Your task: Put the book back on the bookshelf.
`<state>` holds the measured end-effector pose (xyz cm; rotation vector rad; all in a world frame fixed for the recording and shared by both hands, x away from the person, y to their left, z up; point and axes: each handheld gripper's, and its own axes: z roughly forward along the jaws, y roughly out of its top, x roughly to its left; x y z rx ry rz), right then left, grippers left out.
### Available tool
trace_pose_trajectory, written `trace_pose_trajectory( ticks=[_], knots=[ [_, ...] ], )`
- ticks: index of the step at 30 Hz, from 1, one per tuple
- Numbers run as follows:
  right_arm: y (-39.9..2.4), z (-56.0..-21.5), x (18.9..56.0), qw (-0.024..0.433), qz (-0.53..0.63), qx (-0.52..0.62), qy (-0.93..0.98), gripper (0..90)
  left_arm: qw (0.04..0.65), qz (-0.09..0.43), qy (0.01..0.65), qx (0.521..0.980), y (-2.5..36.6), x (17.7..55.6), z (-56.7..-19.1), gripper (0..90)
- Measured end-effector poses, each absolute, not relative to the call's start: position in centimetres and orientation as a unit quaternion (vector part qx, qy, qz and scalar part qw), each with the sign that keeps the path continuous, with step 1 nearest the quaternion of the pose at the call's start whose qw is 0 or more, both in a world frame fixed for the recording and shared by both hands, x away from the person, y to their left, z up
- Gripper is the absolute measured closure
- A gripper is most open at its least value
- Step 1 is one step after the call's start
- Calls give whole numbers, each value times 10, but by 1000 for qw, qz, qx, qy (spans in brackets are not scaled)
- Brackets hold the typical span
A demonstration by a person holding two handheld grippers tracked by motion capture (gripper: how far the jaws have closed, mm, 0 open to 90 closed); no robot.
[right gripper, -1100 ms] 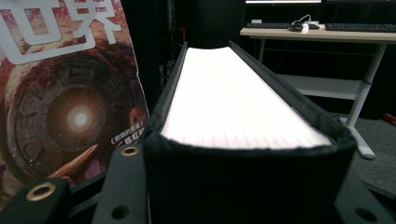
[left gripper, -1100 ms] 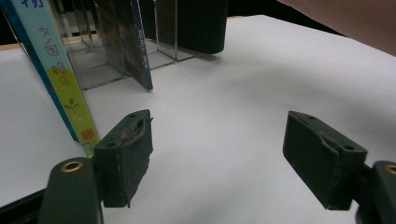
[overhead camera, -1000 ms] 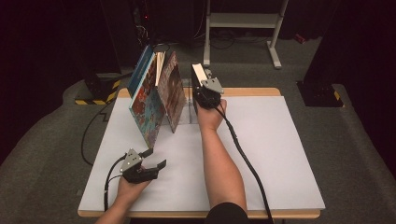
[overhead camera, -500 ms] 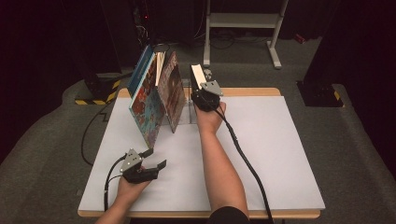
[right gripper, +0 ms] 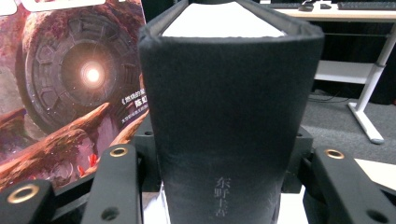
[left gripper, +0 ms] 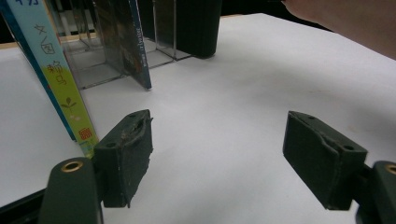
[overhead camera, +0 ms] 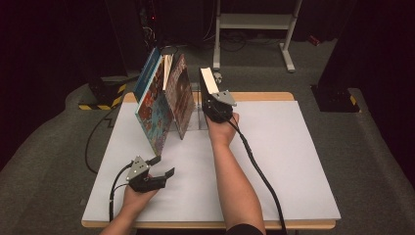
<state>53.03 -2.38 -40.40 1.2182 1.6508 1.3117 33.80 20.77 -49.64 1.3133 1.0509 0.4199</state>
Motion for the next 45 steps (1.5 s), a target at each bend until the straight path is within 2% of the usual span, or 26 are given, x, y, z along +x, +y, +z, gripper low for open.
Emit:
trace_pose_trajectory(
  ticks=[4,7,18,25,31,38,42,45],
  knots=[
    [-24,-404,531,346,505,468,637,485,647,184,462,578,208,338,-496,244],
    [-20,-405,529,373,490,467,634,519,647,183,462,578,208,338,-496,244],
    [-10,-407,524,404,480,496,601,525,648,181,462,578,208,338,-496,244],
    [-11,-406,525,394,481,505,598,506,649,181,461,578,209,338,-496,244],
    [-18,-401,517,358,500,496,613,468,649,180,461,578,208,338,-496,243],
    [-33,-400,507,319,525,492,617,471,647,181,460,581,207,338,-496,244],
    [-31,-400,505,332,517,496,614,503,646,181,460,582,207,338,-497,243],
    [-26,-401,504,364,503,494,609,527,646,181,460,582,207,338,-496,243]
  ],
)
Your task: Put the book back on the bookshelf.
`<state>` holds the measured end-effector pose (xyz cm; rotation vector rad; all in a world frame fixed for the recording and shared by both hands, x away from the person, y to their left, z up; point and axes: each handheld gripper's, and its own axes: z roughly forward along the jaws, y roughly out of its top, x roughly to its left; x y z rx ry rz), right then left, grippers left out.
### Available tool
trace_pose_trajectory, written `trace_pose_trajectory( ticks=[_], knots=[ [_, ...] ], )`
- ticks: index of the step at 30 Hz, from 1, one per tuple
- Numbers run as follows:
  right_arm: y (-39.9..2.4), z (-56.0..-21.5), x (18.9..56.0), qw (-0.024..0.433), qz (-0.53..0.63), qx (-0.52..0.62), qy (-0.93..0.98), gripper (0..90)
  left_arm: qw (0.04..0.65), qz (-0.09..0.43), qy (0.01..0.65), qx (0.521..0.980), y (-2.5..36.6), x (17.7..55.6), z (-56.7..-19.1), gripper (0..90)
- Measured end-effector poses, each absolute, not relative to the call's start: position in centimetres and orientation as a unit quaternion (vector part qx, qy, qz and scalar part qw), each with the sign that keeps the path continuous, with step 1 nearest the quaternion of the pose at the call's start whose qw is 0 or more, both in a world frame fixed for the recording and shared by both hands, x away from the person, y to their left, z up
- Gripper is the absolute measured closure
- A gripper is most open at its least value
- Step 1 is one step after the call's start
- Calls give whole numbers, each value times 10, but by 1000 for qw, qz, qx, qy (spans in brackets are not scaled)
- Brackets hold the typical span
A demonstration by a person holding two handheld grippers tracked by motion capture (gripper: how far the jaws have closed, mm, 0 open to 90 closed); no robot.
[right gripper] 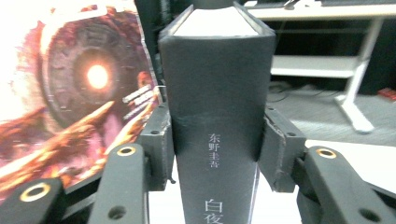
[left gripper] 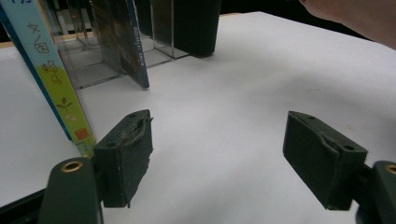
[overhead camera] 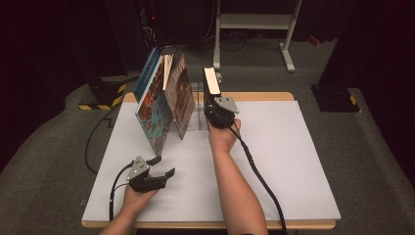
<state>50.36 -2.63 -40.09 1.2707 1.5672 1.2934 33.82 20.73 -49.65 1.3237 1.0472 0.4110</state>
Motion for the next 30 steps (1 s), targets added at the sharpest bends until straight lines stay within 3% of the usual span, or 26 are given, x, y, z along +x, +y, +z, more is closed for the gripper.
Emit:
trace_pose_trajectory(
  ticks=[10,30],
  knots=[
    [-19,-404,507,387,501,498,593,531,646,179,459,584,208,339,-496,243],
    [-17,-405,513,390,501,499,590,527,647,178,461,581,208,339,-496,244]
  ],
)
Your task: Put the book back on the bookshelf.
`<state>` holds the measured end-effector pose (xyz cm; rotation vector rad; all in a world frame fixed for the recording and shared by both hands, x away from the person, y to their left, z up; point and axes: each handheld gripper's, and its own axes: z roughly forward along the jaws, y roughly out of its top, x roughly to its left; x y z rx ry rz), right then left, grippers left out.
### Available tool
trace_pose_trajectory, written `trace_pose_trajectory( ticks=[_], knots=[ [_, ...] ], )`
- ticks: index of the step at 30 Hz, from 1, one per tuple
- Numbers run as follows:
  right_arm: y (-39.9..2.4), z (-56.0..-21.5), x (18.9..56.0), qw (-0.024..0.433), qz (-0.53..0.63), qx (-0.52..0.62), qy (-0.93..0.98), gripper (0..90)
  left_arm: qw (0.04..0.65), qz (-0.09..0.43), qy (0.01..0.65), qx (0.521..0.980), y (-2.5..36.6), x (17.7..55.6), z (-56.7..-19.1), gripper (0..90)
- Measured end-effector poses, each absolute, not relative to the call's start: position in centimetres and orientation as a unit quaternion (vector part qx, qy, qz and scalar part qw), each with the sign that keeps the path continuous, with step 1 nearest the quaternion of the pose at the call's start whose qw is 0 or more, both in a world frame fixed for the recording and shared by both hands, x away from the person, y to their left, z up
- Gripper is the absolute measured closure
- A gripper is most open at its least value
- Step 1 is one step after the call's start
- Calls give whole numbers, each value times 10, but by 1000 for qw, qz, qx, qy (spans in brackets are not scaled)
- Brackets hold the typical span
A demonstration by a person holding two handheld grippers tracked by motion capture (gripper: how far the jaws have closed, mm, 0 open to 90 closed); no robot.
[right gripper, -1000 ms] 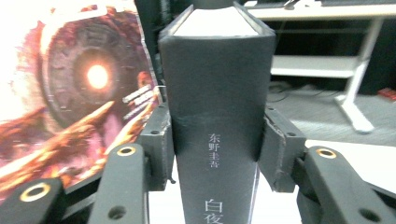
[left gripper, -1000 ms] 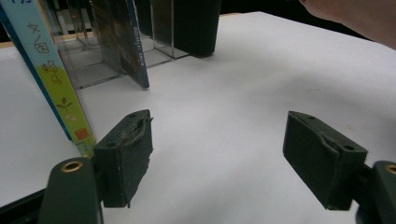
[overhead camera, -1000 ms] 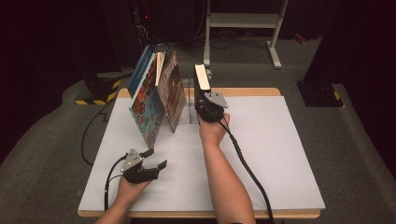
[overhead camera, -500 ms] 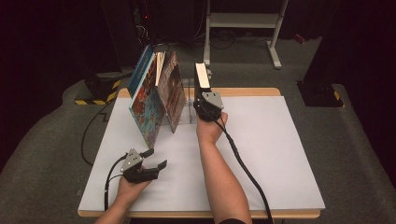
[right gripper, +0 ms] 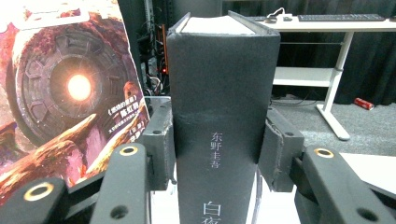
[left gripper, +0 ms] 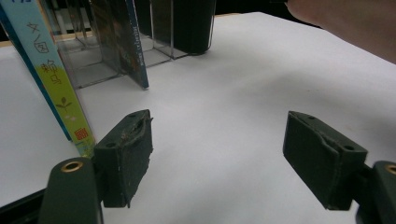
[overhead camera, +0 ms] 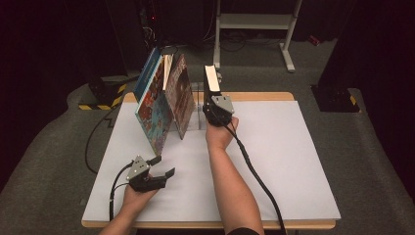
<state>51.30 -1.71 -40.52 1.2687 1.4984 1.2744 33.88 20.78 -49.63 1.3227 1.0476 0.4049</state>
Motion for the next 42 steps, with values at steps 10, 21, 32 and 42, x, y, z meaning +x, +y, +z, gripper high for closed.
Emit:
trace_pose_trajectory(
  ticks=[10,21,32,42],
  knots=[
    [-17,-404,513,375,506,499,596,504,647,176,462,580,207,339,-496,243],
    [-18,-403,513,360,509,499,603,481,647,175,462,581,208,339,-496,242],
    [-22,-400,513,344,512,492,614,372,648,175,462,580,207,339,-496,242],
    [-27,-398,505,343,519,479,619,307,647,176,462,580,208,339,-496,243]
  ],
)
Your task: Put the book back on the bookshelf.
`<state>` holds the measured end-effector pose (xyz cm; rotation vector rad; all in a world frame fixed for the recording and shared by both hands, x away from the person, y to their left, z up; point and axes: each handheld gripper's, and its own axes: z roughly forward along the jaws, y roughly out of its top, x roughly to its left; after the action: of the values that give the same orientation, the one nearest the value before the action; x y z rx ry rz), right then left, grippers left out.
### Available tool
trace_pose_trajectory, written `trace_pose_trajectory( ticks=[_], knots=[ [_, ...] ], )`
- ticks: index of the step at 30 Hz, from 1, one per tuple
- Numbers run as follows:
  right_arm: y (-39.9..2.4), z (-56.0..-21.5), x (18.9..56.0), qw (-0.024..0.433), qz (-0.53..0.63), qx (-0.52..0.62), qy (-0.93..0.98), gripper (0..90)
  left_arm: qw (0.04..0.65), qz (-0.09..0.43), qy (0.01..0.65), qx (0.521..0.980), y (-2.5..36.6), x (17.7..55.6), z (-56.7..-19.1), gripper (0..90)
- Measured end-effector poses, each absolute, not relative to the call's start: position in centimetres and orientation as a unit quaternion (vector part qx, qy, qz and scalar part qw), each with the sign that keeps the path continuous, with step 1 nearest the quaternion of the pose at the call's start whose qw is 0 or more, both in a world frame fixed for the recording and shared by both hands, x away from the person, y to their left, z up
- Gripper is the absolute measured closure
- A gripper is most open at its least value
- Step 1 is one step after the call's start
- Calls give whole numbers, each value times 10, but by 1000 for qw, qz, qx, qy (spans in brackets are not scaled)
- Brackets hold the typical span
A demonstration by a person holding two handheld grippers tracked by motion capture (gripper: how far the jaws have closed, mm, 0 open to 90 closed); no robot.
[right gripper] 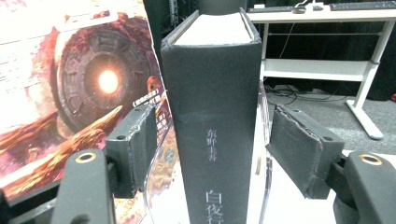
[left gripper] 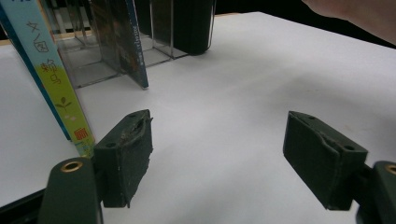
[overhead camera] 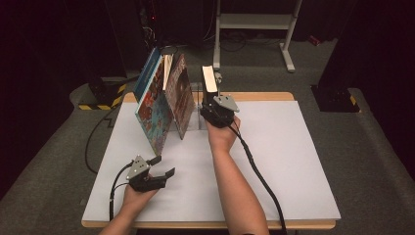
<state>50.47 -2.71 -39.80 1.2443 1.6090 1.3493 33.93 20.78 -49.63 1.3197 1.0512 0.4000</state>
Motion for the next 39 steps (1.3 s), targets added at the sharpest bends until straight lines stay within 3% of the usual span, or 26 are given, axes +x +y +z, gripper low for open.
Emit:
trace_pose_trajectory(
  ticks=[20,39],
  knots=[
    [-50,-412,467,317,520,453,650,155,638,181,469,584,206,340,-496,233],
    [-107,-457,399,300,517,434,673,161,619,204,463,601,201,335,-484,217]
  ],
)
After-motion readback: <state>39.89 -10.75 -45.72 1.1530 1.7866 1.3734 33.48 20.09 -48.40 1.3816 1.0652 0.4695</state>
